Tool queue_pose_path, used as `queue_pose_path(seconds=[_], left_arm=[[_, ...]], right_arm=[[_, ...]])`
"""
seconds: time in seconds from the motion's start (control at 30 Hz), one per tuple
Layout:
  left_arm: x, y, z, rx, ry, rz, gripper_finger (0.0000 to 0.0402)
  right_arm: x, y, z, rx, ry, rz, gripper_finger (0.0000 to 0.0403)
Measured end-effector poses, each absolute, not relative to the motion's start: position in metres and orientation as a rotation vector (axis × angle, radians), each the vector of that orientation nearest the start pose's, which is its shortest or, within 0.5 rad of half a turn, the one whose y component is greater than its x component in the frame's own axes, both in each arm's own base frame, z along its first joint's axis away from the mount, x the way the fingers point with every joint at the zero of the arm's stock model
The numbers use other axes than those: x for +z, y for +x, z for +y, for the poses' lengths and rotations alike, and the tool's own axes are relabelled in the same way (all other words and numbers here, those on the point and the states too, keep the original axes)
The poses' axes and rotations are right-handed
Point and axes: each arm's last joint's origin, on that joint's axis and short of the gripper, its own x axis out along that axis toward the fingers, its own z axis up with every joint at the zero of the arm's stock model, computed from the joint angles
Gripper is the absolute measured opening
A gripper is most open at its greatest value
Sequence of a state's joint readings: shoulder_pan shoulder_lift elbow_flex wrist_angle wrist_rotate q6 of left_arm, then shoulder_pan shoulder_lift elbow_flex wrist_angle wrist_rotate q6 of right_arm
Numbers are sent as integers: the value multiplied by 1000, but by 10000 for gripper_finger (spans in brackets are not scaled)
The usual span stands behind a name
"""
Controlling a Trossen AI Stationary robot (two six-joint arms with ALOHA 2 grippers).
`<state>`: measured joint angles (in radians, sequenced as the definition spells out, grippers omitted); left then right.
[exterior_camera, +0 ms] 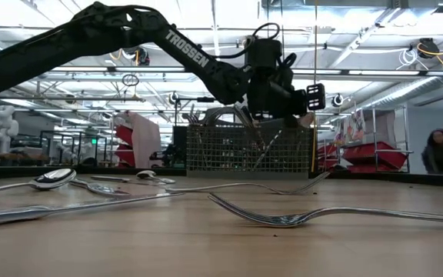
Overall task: Sort silverware
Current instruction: Put the silver spoon into the silverware organizer
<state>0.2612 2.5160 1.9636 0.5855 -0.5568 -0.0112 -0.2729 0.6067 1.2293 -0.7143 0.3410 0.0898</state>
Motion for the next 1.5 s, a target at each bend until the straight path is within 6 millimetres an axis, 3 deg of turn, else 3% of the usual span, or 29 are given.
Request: queue_pose_path(seconds=[0.2, 0.3, 0.43, 0.63, 0.8, 0.93, 1.1, 1.27, 1.5], left_arm=[[185, 542, 163, 819, 28, -21, 102], [201, 539, 163, 810, 40, -9, 102], [255, 528, 159, 754, 111, -70, 103], [346, 496, 146, 653, 221, -182, 103], [385, 471, 137, 565, 221, -110, 103], [427, 441, 115, 462, 225, -80, 103], [470, 396, 93, 413, 221, -59, 103], [502, 350, 70, 369, 220, -19, 103], [513, 311, 46, 300, 195, 92, 103]], right_arm=[[437, 57, -26, -609, 88, 65, 134], [437, 58, -25, -557, 75, 72, 134], [430, 58, -24, -531, 52, 160, 134], [397, 69, -28, -569, 106, 546, 134], [379, 81, -25, -404, 209, 794, 134], [353, 97, -17, -217, 283, 1027, 134], [311, 118, 7, 23, 336, 1123, 134], [272, 125, 45, 166, 363, 1178, 129], [246, 140, 111, 293, 386, 1138, 110]])
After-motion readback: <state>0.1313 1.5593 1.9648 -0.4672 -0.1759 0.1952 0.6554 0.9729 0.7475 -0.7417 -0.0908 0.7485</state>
